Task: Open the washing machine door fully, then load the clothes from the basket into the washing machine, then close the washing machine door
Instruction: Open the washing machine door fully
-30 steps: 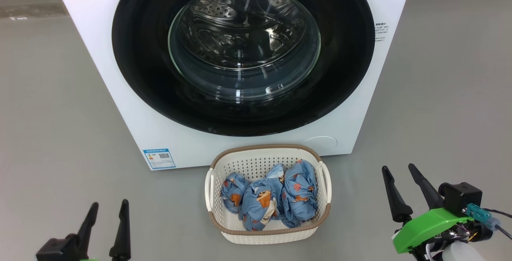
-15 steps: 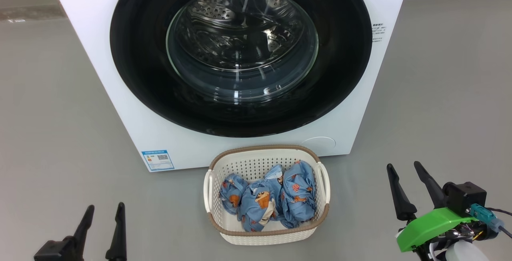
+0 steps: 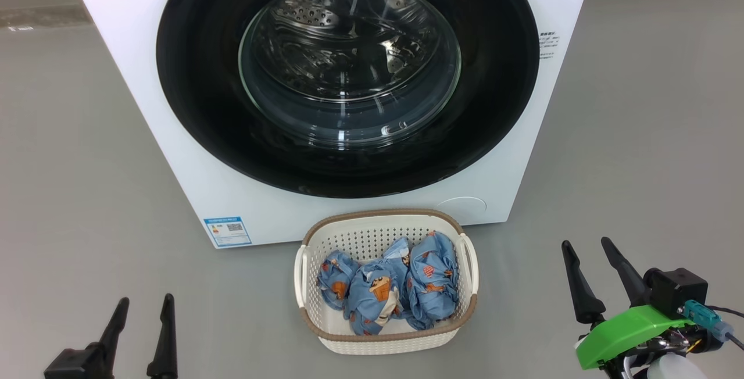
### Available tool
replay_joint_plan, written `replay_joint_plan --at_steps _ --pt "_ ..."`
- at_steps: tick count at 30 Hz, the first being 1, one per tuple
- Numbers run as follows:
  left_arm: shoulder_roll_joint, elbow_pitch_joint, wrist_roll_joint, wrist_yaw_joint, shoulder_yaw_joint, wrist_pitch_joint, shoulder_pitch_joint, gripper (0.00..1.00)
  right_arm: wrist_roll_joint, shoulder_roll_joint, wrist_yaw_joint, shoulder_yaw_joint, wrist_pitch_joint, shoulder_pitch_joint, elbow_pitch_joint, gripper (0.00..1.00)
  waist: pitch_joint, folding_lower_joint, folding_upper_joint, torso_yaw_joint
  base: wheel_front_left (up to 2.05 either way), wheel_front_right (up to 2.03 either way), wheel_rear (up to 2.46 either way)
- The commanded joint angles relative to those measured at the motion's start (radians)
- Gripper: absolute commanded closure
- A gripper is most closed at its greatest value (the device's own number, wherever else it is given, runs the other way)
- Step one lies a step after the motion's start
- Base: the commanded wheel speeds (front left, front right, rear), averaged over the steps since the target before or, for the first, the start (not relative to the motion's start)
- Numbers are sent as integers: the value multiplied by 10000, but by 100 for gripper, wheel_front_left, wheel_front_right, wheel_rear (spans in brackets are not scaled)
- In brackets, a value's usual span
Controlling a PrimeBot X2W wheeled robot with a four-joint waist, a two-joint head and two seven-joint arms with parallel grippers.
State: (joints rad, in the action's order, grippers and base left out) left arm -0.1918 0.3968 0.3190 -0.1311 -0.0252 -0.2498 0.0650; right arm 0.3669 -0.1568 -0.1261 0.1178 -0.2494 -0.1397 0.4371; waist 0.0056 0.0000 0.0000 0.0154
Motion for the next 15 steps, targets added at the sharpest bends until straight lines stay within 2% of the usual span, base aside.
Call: replay_joint_plan --at_steps 1,8,15 --pt "-226 -214 -154 4 379 -120 459 0 -83 -65 -46 136 -124 -96 -253 0 8 0 0 -1 30 30 -60" --pt "-185 -295 -327 4 468 -120 529 0 -118 -30 -46 95 -124 -167 -290 0 156 0 0 -2 61 61 -122" --pt "-211 -341 -370 4 428 -120 580 0 -177 23 -46 26 -124 -230 -311 0 253 0 0 -25 112 112 -225"
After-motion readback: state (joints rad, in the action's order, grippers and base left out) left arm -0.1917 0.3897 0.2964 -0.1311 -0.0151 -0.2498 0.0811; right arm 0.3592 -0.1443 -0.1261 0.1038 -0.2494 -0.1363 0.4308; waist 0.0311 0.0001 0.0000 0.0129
